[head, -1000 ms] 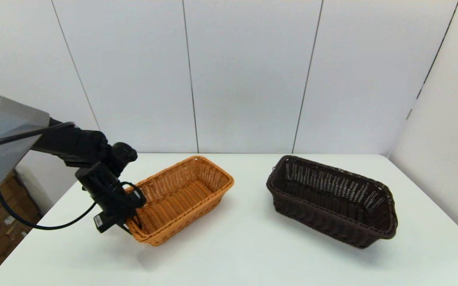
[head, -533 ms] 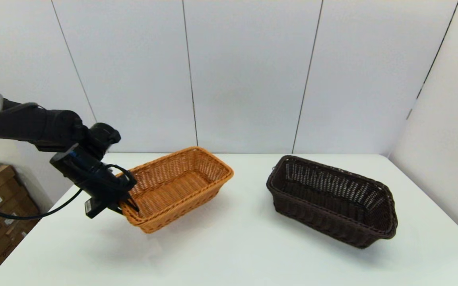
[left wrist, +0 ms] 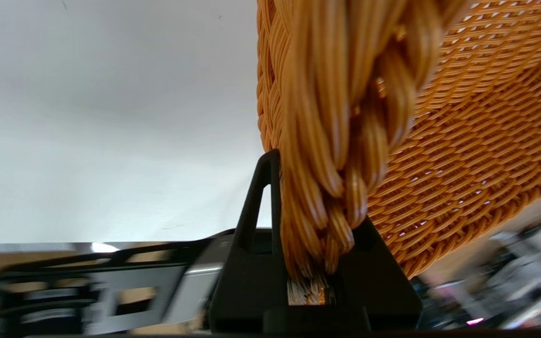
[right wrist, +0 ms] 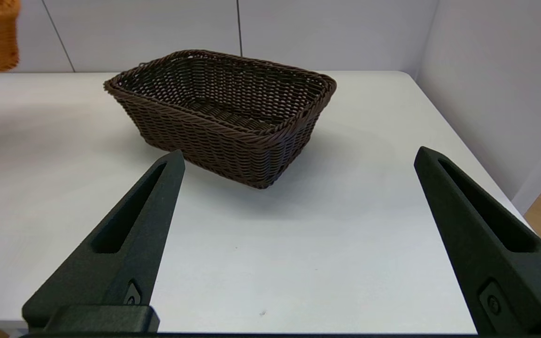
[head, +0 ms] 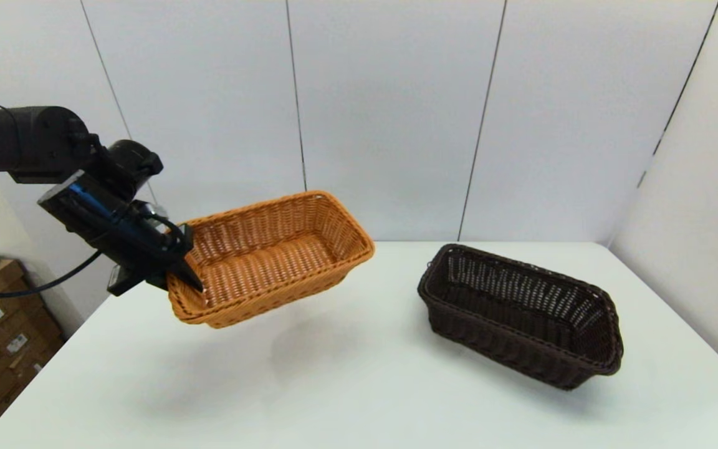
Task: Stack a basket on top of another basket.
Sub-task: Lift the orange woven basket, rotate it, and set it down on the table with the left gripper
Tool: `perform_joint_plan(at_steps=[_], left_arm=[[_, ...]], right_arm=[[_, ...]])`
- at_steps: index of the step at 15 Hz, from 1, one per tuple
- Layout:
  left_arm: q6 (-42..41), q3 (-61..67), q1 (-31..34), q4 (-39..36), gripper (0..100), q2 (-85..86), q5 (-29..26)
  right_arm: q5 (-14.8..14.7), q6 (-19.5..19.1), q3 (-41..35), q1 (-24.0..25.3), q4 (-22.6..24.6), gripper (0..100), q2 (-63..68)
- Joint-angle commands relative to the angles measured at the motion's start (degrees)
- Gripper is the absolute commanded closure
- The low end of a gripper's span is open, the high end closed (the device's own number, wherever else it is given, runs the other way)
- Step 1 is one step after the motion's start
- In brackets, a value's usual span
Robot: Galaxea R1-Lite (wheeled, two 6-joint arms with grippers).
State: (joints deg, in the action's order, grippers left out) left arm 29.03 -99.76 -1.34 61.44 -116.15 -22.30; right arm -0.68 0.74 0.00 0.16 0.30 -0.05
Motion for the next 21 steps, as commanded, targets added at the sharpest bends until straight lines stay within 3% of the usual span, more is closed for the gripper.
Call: perform_joint_plan(at_steps=[1,5,8,11,14,21], left_arm=[[-17.34,-9.93,0.20,10.45,100,-5.75,-0.12],[-33.16,-12.57,0.20,14.94,100,-11.38,-0.12],[-37.99,-13.18,-0.33,14.58,100,-16.83,-1.61],[-36.23,-13.27,-3.32,12.30,100,-21.22,-4.33],[-28.59,-13.27,-6.66,7.03,100,-23.24,-6.09],[-28.23,-13.45,-9.82,4.04,100,-25.97,-6.09]], right_arm=[[-0.02,0.05,0.00,0.02,0.05,0,0.05],[-0.02,0.05,0.00,0.02,0.05,0,0.05],[-0.02,0.05,0.00,0.02,0.05,0,0.05],[-0.02,0.05,0.00,0.02,0.05,0,0.05],[-0.02,0.05,0.00,0.02,0.05,0,0.05],[-0.02,-0.04,0.00,0.02,0.05,0,0.05]])
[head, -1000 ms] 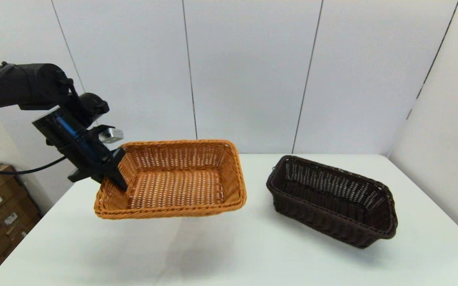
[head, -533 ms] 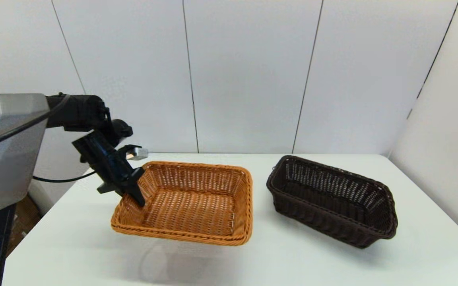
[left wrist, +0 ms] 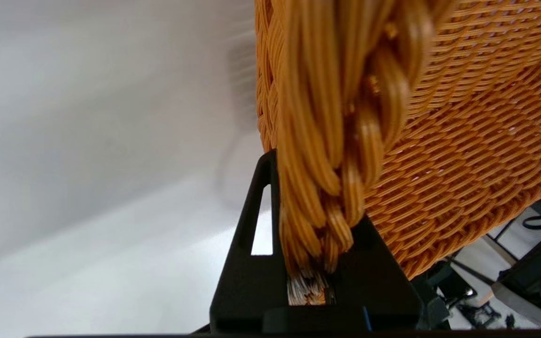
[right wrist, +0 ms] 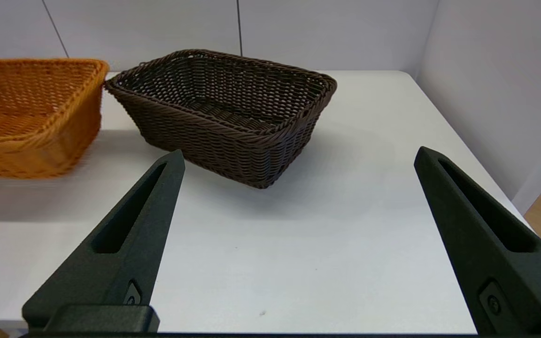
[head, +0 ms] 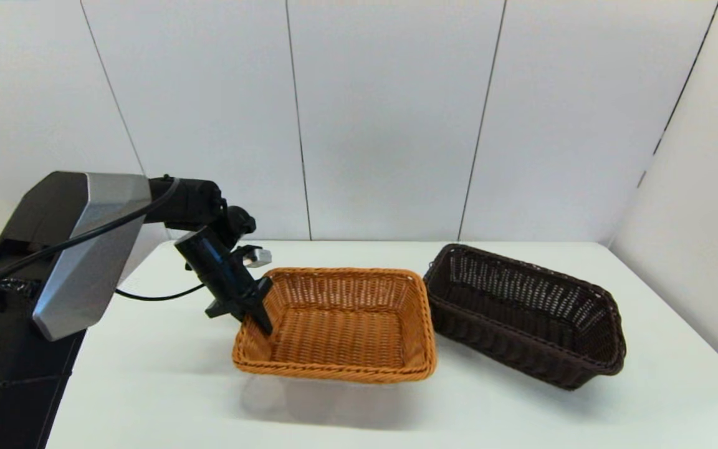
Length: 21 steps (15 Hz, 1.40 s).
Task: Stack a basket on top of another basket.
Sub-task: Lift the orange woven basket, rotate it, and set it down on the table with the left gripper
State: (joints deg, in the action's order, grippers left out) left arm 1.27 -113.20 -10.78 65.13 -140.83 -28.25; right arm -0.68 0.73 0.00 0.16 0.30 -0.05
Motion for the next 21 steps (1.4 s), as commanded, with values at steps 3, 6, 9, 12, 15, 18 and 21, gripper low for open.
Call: perform_joint_plan(at_steps=[3,6,9,12,15,18,21], left_arm=[[-0.56,0.00,-0.30,0.52,100,-1.56,-0.14],[-0.21,0.00,-0.21,0.96,100,-1.47,0.03],[-0.39,0.00,0.76,2.19,100,-0.33,-0.06],[-0.65,0.00,1.81,2.89,100,0.64,-0.06],[-1.36,0.09,2.08,3.86,100,0.55,-0.06],[-1.36,0.09,1.99,3.86,100,0.20,-0.06],[-1.44,0.17,1.90,3.95,100,-0.68,-0.06]], right_arm=[[-0.02,0.06,0.00,0.02,0.05,0,-0.04],[-0.02,0.06,0.00,0.02,0.05,0,0.05],[-0.02,-0.03,0.00,0.02,0.05,0,0.05],[-0.02,-0.03,0.00,0.02,0.05,0,0.05],[-0.02,0.06,0.00,0.02,0.05,0,-0.04],[-0.02,-0.03,0.00,0.02,0.05,0,-0.04],[-0.02,-0.03,0.00,0.02,0.05,0,0.05]])
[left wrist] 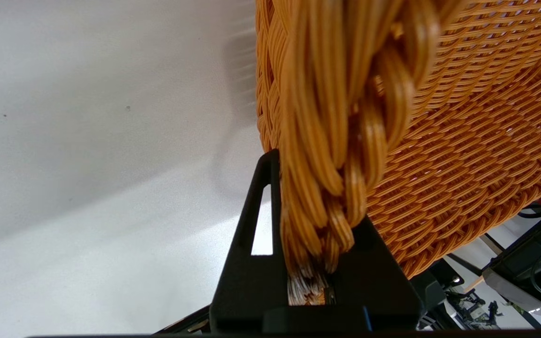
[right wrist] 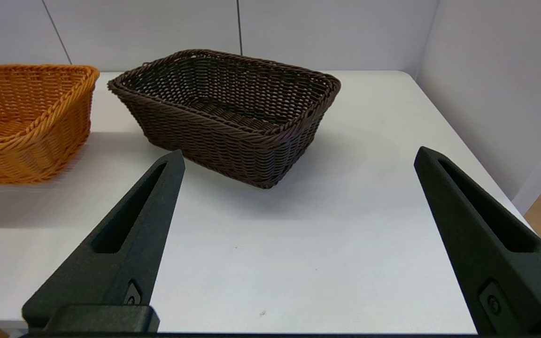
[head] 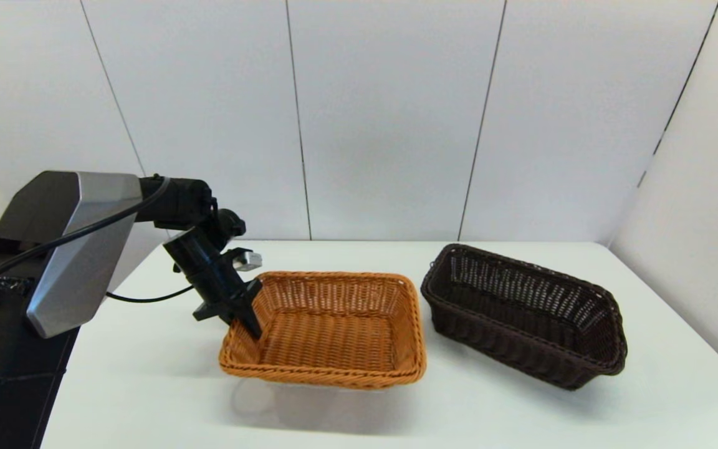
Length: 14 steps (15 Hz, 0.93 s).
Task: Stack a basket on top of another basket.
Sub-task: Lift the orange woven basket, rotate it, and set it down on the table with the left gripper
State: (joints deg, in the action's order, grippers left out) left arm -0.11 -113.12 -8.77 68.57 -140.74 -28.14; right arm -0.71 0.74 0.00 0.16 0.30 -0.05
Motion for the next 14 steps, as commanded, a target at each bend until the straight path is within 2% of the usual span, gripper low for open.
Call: perform_joint_plan(at_steps=[1,7,8,14], left_arm=[[-0.07,0.00,-0.20,0.42,100,-1.03,-0.16],[-0.68,0.00,-0.46,0.42,100,-1.12,-0.16],[-0.51,0.00,-0.46,0.42,0,-1.12,-0.16],[0.02,0.00,-0.38,2.00,0,0.91,-0.16]], right_arm=[[0.00,-0.04,0.00,0.02,0.05,0,0.05],[0.00,0.05,0.00,0.02,0.05,0,0.05],[0.00,0.05,0.00,0.02,0.05,0,0.05],[0.00,0.05,0.00,0.02,0.05,0,0.05]])
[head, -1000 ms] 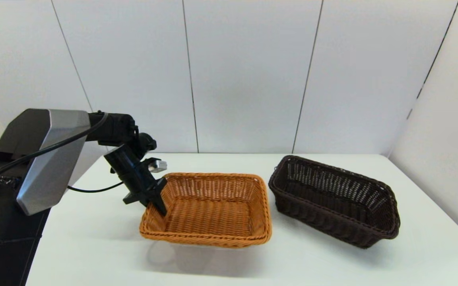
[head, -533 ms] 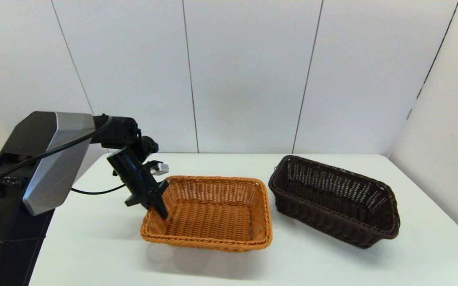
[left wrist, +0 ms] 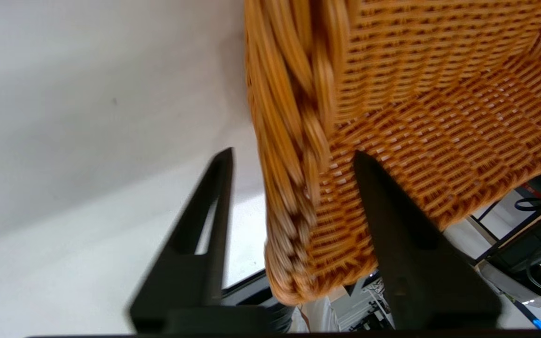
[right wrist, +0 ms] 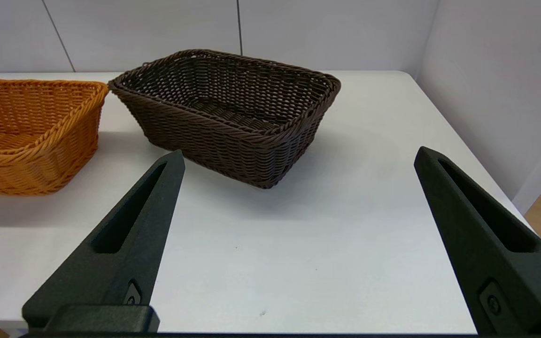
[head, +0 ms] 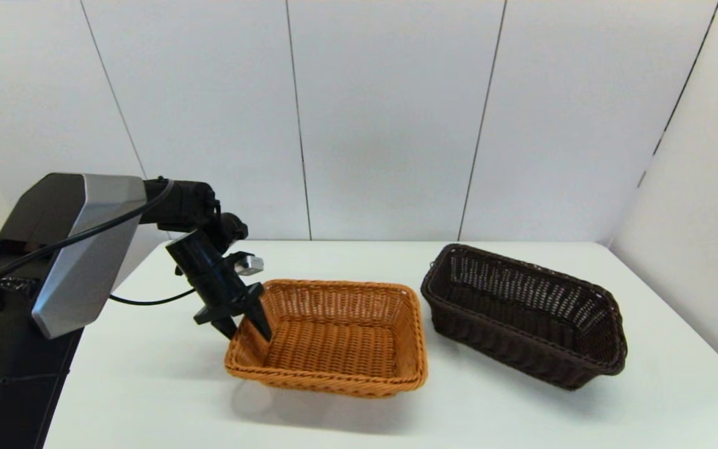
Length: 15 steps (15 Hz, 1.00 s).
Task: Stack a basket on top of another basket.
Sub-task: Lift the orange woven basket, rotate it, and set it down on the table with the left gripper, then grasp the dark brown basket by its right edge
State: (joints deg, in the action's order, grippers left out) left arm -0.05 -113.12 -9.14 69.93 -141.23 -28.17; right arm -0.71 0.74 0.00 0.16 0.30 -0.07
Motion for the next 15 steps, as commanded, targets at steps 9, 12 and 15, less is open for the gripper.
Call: perform_joint_plan(at_steps=[9,12,15], left_arm=[[0.22,0.44,5.80,0.91,0,10.97,0.14],[4.44,0.44,10.37,-0.93,0,25.30,0.40],[10.60,0.97,13.54,-3.30,0,38.48,7.08]], right_arm=[[0.00,-0.04,0.00,0.02,0.05,0,0.07],[0.00,-0.04,0.00,0.02,0.05,0,0.07],[0.00,-0.04,0.00,0.02,0.05,0,-0.01]])
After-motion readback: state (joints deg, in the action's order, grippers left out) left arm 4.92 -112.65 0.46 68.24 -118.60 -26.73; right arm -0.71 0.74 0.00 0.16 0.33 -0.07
